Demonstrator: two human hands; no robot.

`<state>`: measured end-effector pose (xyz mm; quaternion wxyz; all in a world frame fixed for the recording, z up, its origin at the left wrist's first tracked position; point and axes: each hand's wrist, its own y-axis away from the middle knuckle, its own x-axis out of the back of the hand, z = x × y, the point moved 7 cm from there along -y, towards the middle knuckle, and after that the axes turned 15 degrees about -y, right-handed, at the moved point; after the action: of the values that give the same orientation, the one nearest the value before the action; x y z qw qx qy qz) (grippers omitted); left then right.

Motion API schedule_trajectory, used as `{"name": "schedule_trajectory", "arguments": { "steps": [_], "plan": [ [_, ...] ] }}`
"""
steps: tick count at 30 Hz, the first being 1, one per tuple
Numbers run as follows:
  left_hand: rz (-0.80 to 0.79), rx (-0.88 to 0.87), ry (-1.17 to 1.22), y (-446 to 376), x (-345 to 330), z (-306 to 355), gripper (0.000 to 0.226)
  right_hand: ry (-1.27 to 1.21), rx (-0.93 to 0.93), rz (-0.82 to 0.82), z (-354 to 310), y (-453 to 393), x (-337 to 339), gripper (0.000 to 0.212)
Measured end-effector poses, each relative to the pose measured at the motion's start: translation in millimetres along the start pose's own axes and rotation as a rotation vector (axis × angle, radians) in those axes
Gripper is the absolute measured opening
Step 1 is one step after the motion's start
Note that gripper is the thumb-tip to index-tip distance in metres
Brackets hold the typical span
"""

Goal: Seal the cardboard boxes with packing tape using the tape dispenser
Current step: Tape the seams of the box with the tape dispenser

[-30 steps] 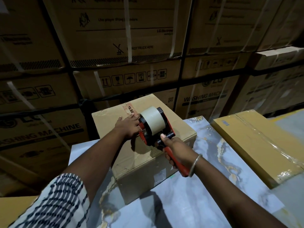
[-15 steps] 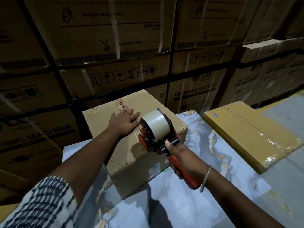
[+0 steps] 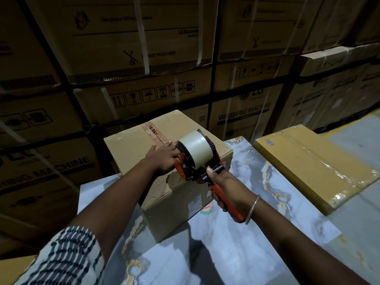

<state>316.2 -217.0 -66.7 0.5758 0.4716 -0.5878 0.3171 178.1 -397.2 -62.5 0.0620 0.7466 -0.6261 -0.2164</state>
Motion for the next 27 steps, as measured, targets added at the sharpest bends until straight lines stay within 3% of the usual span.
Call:
{"name": "schedule_trajectory", "arguments": {
  "steps": [10, 15, 18, 27],
  "plan": [
    [-0.036, -0.057, -0.059, -22, -15, -13, 0.057, -0.107, 0.090, -0.040, 39, 20, 29, 0.048],
    [0.069, -0.022, -0.060, -20, -4, -7, 0.055, -0.153, 0.157, -0.045, 56, 11, 37, 0.057],
    [0.138, -0.100, 0.011, -14, 1, 13, 0.056, -0.208, 0.191, -0.045, 64, 2, 41, 0.072],
    [0.010, -0.198, -0.015, -18, -12, 17, 0.079, -0.292, 0.243, -0.061, 73, -20, 48, 0.075]
  ]
}}
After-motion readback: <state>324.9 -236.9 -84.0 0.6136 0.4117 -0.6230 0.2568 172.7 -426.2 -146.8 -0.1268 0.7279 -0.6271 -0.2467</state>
